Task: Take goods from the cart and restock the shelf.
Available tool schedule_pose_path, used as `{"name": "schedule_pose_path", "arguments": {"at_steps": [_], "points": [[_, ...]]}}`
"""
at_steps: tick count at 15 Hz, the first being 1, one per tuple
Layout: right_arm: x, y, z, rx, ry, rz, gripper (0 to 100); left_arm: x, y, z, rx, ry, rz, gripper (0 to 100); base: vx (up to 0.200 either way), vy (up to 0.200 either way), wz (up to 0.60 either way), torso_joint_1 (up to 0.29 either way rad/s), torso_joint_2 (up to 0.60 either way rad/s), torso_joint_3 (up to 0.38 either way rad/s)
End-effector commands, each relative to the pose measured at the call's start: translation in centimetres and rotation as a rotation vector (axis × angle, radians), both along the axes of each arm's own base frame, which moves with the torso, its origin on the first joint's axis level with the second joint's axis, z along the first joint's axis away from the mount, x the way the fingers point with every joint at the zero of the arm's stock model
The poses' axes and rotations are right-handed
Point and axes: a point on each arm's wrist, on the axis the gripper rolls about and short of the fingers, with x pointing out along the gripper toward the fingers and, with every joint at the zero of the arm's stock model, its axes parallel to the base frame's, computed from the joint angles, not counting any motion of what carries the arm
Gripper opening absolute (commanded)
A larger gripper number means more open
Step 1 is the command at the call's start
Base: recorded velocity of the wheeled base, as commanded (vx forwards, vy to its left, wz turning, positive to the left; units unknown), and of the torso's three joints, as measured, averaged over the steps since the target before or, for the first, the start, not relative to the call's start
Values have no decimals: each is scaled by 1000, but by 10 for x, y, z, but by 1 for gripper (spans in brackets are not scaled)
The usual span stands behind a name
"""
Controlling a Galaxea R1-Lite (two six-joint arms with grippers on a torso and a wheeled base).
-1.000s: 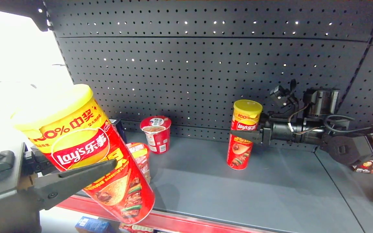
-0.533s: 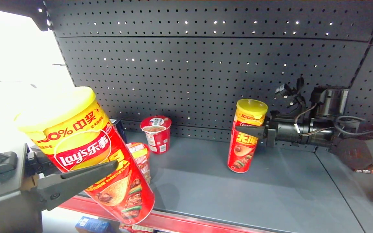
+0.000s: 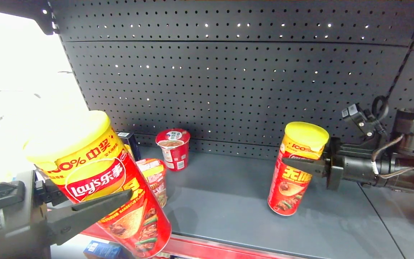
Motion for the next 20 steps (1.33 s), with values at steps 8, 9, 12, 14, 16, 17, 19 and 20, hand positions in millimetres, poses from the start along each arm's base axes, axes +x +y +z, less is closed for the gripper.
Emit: {"name": "schedule_pose_path", "arguments": {"at_steps": [8, 9, 12, 14, 16, 17, 19, 20], "points": [[-42, -2, 0, 39, -2, 40, 0, -2, 1, 0, -2, -3, -1, 0, 0, 0, 0, 0, 0, 0], [-44, -1, 0, 45, -5, 47, 0, -2, 1, -1, -2, -2, 1, 0, 0, 0, 0, 0, 0, 0], [-45, 2, -1, 43, 1, 60, 0, -2, 1, -3, 1, 4, 1, 0, 0, 0, 0, 0, 0, 0], [-45, 6, -1, 42, 2, 76, 0, -2, 1, -3, 2, 5, 1, 0, 0, 0, 0, 0, 0, 0], [-39, 10, -4, 38, 14, 82, 0, -2, 1, -3, 2, 5, 2, 0, 0, 0, 0, 0, 0, 0], [-37, 12, -5, 36, 18, 86, 0, -2, 1, -3, 2, 5, 2, 0, 0, 0, 0, 0, 0, 0], [-34, 14, -9, 35, 23, 89, 0, -2, 1, -3, 1, 6, 3, 0, 0, 0, 0, 0, 0, 0], [-33, 15, -10, 35, 24, 92, 0, -2, 1, -3, 1, 6, 3, 0, 0, 0, 0, 0, 0, 0]]}}
